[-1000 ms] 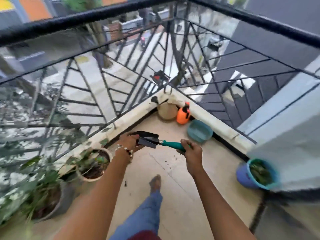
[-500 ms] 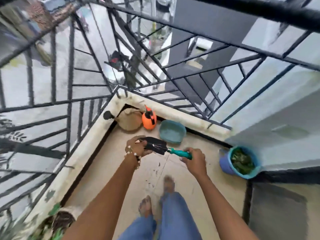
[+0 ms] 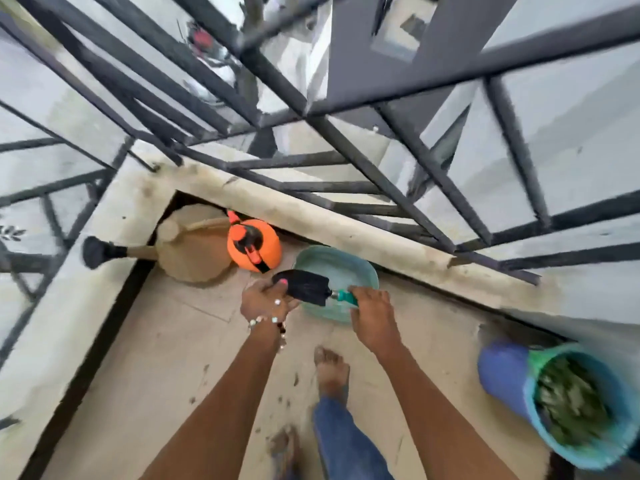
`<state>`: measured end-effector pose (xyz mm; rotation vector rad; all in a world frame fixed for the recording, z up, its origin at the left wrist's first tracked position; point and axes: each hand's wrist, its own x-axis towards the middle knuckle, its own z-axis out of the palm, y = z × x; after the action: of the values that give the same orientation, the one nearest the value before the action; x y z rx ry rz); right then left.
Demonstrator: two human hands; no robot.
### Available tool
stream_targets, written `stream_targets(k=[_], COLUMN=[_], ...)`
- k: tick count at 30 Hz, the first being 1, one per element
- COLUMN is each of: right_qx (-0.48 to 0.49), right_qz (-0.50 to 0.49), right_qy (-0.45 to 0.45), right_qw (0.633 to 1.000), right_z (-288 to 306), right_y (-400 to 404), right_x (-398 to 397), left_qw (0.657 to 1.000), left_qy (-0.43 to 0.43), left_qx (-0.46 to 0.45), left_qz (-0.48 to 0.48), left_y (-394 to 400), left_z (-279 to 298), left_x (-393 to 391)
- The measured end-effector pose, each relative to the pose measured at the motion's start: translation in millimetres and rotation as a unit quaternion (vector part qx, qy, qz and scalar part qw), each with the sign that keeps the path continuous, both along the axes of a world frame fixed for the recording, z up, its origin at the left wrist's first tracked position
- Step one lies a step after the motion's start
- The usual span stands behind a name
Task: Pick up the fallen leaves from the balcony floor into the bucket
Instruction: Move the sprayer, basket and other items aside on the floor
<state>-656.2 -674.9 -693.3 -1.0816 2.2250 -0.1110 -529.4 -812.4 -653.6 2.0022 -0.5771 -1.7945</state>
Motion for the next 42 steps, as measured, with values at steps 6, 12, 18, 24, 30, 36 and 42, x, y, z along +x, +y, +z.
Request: stream_targets(k=[6,12,18,24,30,36,42], right_qx=[0.037,0.088,0.085,0.032,0.004,-0.018,-0.077], right_qz=[0.048,0.103,0.066,-0.005,-0.017,0.070,0.178], right_qy=[0.002,0.059,0.079,-0.004,-0.118,-0.137,-0.171], right_qw=[0.998,0.989,0.991,0.999,0.993,0.988,0.966], right_z=[-169,-258,-276,-230,-90,79,230], right_y=[-37,-67,-72,-64,-56,-72,-63], right_x=[-29,-49,-43,-37,-2,56,153], left_qw=[0.994,0.990,0.988,0.989,0.986,0.998,0.990], left_qy=[-0.082,-0.108,-0.118,-0.080,0.032,0.054,0.040], left_qx=[-0.049,-0.079,-0.051,0.028,0.112,0.035,-0.053], left_qz=[-0.055,-0.034,-0.086,-0.118,-0.119,-0.013,0.126], left_y=[-18,-23,-17,-11,-3,29,92], left_z=[-166,-255,-266,-222,-89,71,209], left_x=[-43,-50,-48,-35,8,79,185])
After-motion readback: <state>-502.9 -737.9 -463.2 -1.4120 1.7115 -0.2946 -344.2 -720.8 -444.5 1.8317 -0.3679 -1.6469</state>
